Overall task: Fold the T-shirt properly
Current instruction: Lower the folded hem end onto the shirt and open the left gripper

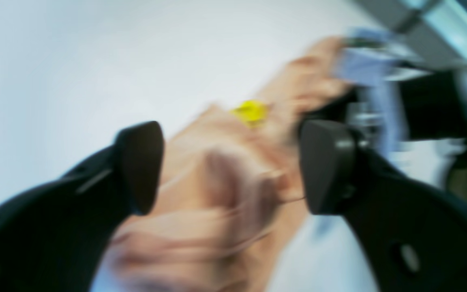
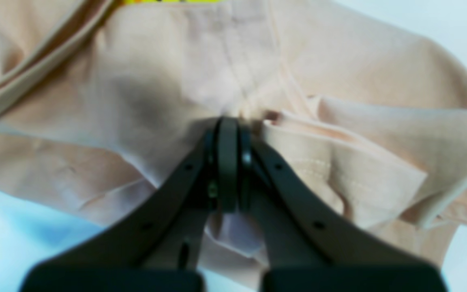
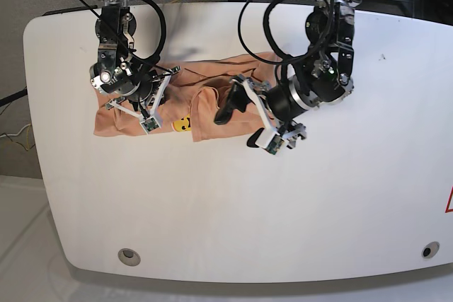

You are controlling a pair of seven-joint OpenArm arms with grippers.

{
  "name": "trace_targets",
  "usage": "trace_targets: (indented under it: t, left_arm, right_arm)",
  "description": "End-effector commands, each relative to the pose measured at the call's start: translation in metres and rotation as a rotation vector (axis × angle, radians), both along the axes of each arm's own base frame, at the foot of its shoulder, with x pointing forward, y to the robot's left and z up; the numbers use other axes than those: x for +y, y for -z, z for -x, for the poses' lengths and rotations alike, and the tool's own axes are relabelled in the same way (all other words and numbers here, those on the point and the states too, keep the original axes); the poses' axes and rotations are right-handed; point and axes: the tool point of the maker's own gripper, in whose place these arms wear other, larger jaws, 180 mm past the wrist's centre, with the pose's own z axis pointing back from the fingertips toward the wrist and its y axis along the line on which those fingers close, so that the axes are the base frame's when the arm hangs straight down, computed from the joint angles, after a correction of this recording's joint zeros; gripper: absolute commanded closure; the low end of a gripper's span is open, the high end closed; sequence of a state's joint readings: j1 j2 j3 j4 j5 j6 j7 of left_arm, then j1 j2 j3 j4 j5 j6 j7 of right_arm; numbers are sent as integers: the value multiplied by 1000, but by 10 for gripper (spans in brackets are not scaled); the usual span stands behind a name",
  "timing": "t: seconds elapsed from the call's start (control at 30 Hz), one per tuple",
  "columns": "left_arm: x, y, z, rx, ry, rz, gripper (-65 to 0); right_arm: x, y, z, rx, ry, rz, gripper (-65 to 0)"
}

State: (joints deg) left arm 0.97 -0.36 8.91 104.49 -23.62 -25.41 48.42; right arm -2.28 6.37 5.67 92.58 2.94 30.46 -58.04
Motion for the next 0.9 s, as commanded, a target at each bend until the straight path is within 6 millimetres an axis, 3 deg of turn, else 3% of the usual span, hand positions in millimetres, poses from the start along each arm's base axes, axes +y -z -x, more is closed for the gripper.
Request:
trace_targets:
  t: [0.0, 0.17, 0.2, 0.47, 0.87]
  left_arm:
    - [17, -8, -7, -37, -24, -14, -288]
    - [55, 1, -13, -25, -105, -57, -14]
    - [62, 5, -11, -14, -121, -66, 0]
    - [94, 20, -2, 26, -183, -100, -26]
    - [85, 37, 12, 87, -190, -70, -26]
  right_arm:
    - [-7, 23, 32, 149, -20, 61, 0]
    - [-7, 24, 32, 150, -20, 61, 0]
    - [-7, 24, 32, 150, -20, 61, 0]
    - [-7, 21, 27, 140, -19, 60, 0]
    - [-7, 21, 26, 138, -19, 60, 0]
